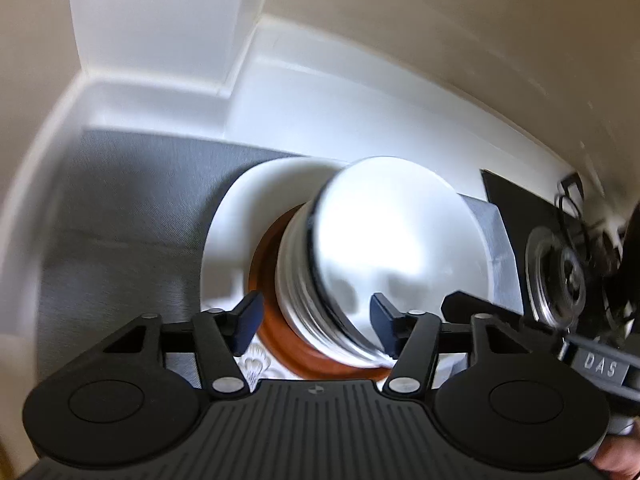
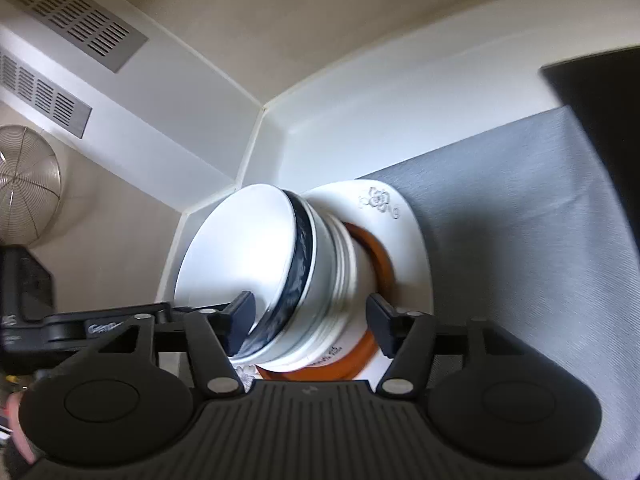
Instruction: Organize plates and bowls
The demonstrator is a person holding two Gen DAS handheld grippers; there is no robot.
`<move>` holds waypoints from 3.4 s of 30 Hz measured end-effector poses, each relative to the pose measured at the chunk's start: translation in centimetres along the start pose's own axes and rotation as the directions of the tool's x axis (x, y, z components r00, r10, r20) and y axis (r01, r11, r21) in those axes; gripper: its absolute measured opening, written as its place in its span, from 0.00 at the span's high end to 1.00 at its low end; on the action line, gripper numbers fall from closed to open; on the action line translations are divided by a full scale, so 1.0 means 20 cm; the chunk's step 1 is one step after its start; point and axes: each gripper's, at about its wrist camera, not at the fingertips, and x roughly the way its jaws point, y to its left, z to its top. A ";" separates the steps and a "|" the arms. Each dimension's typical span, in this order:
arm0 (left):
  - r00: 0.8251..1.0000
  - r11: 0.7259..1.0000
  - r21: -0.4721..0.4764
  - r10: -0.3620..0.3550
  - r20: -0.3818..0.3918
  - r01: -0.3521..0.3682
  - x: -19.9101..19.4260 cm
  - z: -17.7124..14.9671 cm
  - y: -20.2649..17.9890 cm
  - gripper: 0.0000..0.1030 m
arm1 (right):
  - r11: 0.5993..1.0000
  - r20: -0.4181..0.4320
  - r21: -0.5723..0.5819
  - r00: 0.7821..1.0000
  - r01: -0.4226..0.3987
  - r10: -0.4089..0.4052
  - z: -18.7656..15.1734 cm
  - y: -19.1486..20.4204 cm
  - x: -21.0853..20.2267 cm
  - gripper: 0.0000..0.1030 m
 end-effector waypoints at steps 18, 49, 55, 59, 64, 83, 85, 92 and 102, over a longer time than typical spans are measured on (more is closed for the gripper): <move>0.965 0.974 0.087 0.191 0.178 -0.208 -0.93 -0.43 -0.45 0.05 | 0.933 0.115 -0.230 0.959 0.278 -0.257 -0.40 0.53 -0.77 0.11; 0.872 0.893 0.088 0.404 0.276 -0.442 -1.57 -0.64 -0.82 0.00 | 0.885 0.159 -0.257 0.921 0.388 -0.357 -0.51 1.03 -1.34 0.02; 0.877 0.899 0.076 0.397 0.270 -0.431 -1.55 -0.65 -0.81 0.00 | 0.875 0.155 -0.269 0.915 0.402 -0.372 -0.51 1.03 -1.33 0.02; 0.872 0.894 0.074 0.408 0.269 -0.441 -1.55 -0.65 -0.80 0.00 | 0.874 0.149 -0.272 0.915 0.401 -0.374 -0.52 1.04 -1.32 0.02; 0.871 0.893 0.072 0.412 0.267 -0.444 -1.55 -0.65 -0.79 0.00 | 0.873 0.143 -0.280 0.917 0.398 -0.373 -0.52 1.05 -1.31 0.02; 0.868 0.890 0.071 0.416 0.271 -0.450 -1.55 -0.64 -0.77 0.00 | 0.877 0.145 -0.280 0.920 0.392 -0.365 -0.51 1.06 -1.28 0.02; 0.866 0.888 0.072 0.422 0.268 -0.454 -1.54 -0.64 -0.77 0.00 | 0.879 0.139 -0.278 0.922 0.387 -0.361 -0.51 1.05 -1.27 0.02; 0.867 0.886 0.073 0.426 0.257 -0.457 -1.53 -0.63 -0.76 0.00 | 0.881 0.129 -0.275 0.923 0.385 -0.363 -0.51 1.05 -1.26 0.02; 0.868 0.885 0.079 0.428 0.252 -0.459 -1.52 -0.63 -0.76 0.00 | 0.882 0.125 -0.273 0.924 0.383 -0.363 -0.51 1.04 -1.26 0.02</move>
